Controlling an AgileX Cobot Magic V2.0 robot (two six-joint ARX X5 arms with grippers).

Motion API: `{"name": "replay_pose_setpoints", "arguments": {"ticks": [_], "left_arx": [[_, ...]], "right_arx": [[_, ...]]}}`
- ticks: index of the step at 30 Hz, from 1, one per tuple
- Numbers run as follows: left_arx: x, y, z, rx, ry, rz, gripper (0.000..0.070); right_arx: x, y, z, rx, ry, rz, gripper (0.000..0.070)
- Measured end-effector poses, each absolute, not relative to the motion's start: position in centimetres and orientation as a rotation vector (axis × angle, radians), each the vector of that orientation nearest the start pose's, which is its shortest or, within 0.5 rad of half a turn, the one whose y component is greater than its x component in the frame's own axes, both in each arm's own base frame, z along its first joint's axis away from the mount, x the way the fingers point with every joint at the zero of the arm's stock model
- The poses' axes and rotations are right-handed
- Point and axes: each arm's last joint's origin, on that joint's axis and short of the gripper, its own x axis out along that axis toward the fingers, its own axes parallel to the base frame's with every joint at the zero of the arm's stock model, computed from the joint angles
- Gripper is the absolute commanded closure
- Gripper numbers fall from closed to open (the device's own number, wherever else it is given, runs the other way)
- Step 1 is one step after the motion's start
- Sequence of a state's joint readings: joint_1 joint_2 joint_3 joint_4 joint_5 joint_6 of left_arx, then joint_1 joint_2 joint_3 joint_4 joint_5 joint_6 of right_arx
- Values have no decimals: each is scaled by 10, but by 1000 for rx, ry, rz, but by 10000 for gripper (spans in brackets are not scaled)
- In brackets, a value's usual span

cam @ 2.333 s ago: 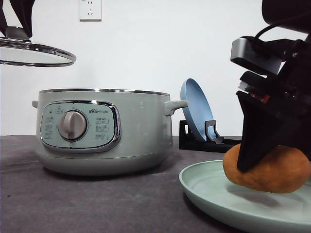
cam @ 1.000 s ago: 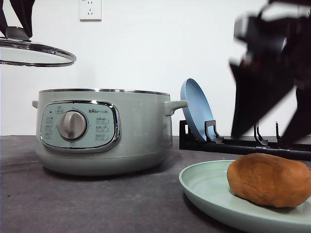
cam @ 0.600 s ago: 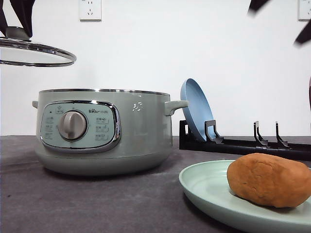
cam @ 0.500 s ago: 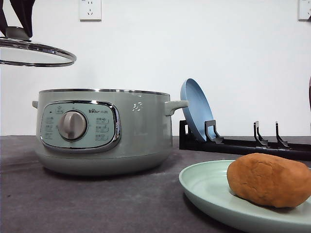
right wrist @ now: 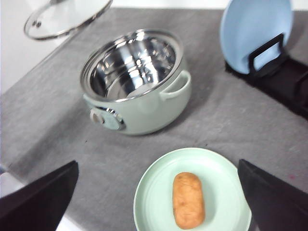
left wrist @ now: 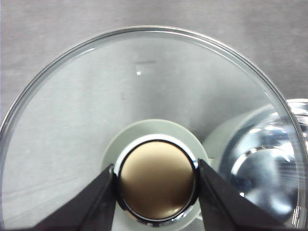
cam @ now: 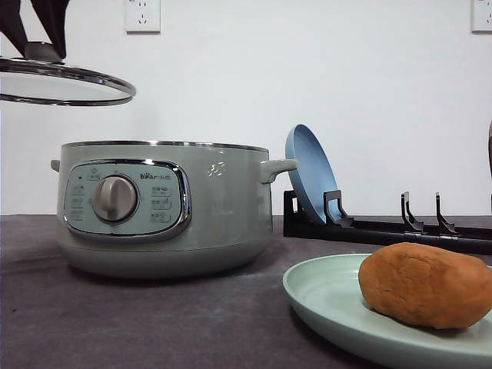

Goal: Transfer potato from steamer to green plate

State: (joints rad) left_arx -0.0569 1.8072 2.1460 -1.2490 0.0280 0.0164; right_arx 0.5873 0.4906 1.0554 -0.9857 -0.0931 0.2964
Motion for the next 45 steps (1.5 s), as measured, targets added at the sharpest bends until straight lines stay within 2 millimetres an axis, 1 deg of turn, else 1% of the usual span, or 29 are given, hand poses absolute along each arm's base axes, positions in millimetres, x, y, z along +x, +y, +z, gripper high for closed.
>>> {"name": "replay_pose_setpoints", "arguments": {"ticks": [6, 17, 25, 31, 40, 42, 45], "left_arx": [[350, -37, 422, 50, 912, -130, 700], [344, -73, 421, 96, 914, -224, 700], [331, -119, 421, 157, 914, -349, 700], [319, -146, 421, 196, 909, -430, 700], [309, -166, 420, 227, 916, -485, 700], [309, -168, 416, 233, 927, -491, 700], [310, -171, 405, 245, 965, -493, 700]], "right_arx": [[37, 27, 371, 176, 489, 580, 0], [37, 27, 371, 175, 482, 567, 0], [37, 26, 371, 175, 482, 566, 0], [37, 26, 371, 175, 482, 566, 0], [37, 26, 371, 175, 482, 566, 0], [37, 26, 371, 175, 482, 566, 0], [37, 26, 371, 175, 482, 566, 0]]}}
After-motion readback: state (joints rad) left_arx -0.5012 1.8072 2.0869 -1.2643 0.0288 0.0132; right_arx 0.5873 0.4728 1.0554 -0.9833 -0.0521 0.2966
